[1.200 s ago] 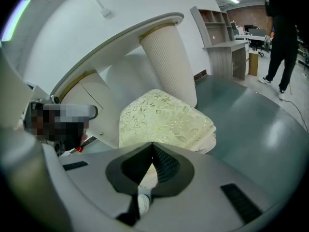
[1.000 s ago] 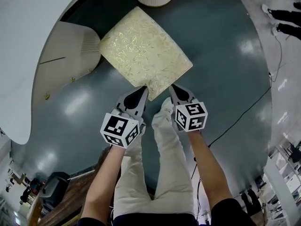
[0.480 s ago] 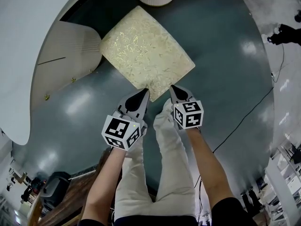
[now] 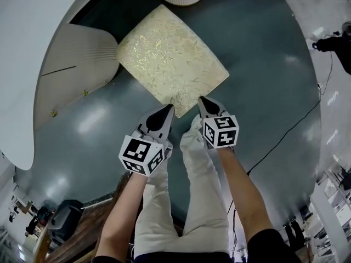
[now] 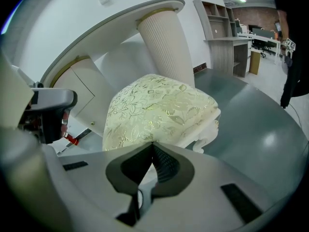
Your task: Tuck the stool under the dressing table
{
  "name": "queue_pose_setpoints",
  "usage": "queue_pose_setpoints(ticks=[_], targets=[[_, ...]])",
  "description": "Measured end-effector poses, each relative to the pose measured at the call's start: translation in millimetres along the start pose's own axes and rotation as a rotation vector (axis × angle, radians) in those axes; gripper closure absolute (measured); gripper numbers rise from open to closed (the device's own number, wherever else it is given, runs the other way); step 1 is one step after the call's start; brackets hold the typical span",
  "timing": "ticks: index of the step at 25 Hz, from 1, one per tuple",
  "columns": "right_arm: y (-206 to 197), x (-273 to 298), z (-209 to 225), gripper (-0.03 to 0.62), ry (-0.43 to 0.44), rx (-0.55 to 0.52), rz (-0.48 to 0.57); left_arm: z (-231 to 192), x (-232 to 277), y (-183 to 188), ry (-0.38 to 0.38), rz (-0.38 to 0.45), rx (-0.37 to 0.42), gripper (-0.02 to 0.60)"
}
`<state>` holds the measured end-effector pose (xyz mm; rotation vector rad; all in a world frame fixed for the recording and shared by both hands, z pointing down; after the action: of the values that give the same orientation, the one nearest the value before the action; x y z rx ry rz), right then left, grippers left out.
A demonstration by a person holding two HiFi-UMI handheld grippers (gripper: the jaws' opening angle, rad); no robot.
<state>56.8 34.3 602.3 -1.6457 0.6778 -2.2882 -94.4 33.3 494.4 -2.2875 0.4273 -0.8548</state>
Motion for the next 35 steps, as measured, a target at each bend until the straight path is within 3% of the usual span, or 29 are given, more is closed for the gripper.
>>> queue_pose_setpoints(ticks=[23, 35], targets=[[2.0, 6.1, 1.0, 0.586, -0.009, -0.045, 0.038, -3.5, 3.9, -9.3, 0.006, 0.001, -0.008, 0.572], [5.0, 2.0, 8.4, 0.586, 0.033, -0.061, 0.072, 42.5, 2.0, -39.5, 0.026, 0.004, 0.004, 0.572]])
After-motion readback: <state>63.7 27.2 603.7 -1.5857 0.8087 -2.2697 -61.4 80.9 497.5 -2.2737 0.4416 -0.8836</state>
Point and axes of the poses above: the fingertips, and each gripper's own axes: x forward along the fingers, z to its right, y out of its top, the point moved 5 cm from there along -x, backward along the fingers, and after that the axes turned 9 degrees about -y, right-handed, at the moved point
